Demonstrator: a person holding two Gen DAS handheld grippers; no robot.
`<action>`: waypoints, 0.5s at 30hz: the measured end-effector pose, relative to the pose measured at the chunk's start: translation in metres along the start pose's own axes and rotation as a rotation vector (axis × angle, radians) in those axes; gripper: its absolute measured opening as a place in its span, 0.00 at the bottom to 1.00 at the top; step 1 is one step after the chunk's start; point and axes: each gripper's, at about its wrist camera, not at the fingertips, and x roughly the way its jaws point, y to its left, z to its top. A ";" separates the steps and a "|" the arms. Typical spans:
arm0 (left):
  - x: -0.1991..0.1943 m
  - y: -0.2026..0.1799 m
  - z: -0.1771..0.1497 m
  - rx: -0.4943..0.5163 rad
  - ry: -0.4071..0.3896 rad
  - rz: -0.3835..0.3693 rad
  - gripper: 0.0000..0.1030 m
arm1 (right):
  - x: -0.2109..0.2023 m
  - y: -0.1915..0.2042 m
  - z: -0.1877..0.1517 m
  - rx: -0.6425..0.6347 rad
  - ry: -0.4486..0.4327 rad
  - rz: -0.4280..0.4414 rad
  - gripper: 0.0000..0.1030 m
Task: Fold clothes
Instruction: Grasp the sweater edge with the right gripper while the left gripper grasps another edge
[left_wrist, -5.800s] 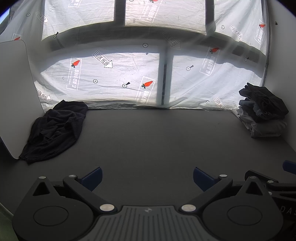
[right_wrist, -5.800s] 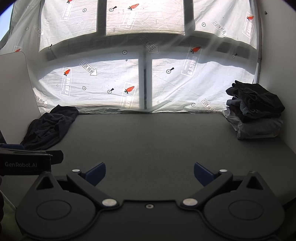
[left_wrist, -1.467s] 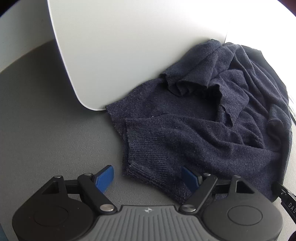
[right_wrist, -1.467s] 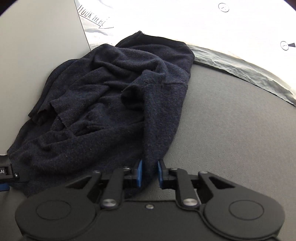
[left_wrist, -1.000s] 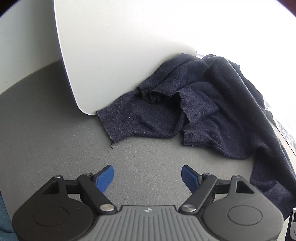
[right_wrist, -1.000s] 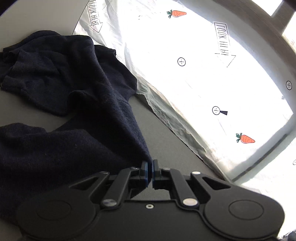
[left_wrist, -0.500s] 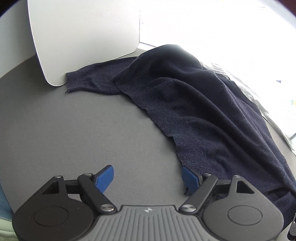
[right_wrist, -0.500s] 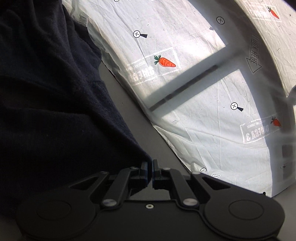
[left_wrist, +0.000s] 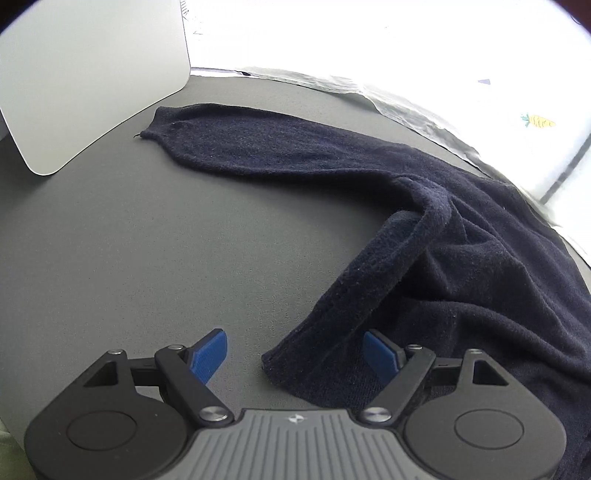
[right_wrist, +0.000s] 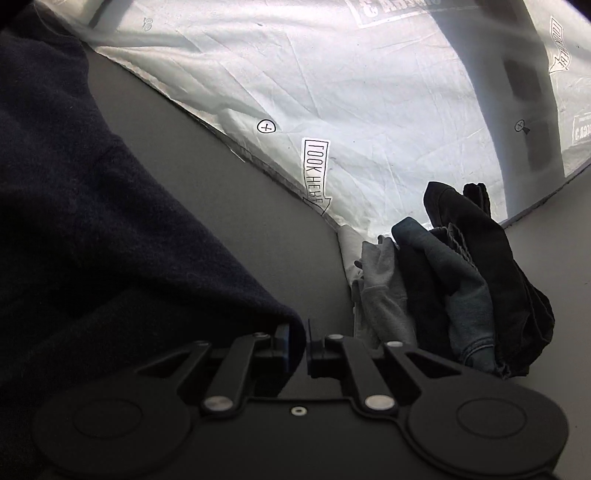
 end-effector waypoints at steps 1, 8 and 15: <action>0.008 0.001 0.002 0.021 0.009 0.000 0.79 | -0.004 0.001 -0.003 0.045 0.020 0.016 0.14; 0.042 -0.008 0.006 0.164 0.041 -0.005 0.79 | -0.061 0.021 -0.038 0.314 0.126 0.117 0.48; 0.060 -0.008 0.003 0.168 0.059 -0.087 0.78 | -0.117 0.037 -0.062 0.607 0.178 0.460 0.52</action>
